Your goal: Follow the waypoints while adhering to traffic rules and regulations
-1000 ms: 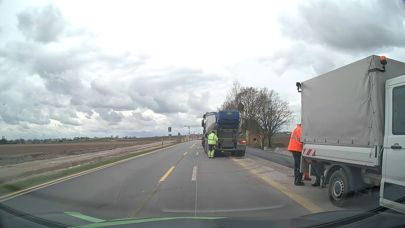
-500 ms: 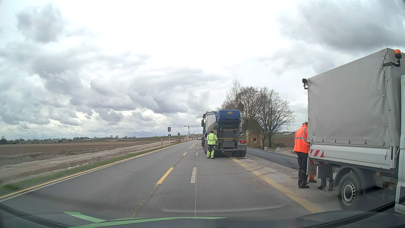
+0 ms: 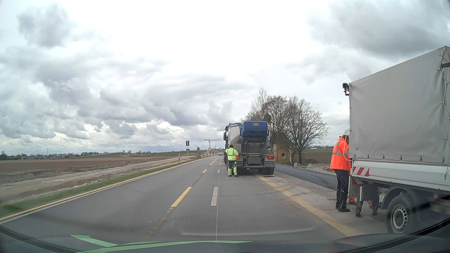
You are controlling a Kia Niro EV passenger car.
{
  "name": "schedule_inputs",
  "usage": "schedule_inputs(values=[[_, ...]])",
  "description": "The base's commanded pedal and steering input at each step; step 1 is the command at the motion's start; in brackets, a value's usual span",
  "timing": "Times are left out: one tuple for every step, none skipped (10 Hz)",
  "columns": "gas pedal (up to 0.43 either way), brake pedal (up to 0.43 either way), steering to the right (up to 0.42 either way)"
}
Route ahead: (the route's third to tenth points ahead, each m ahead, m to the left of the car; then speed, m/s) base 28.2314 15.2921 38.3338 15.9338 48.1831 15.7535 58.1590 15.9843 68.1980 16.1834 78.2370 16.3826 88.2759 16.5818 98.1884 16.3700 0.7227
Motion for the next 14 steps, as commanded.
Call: schedule_inputs(values=[[0.0, 0.11, 0.008], [0.0, 0.11, 0.007], [0.0, 0.116, 0.007], [0.0, 0.116, 0.007], [0.0, 0.116, 0.007], [0.0, 0.122, 0.007], [0.0, 0.122, 0.006], [0.0, 0.122, 0.006], [0.0, 0.128, 0.006], [0.0, 0.128, 0.006], [0.0, 0.128, 0.006], [0.0, 0.128, 0.006], [0.0, 0.128, 0.006], [0.0, 0.128, 0.006]])
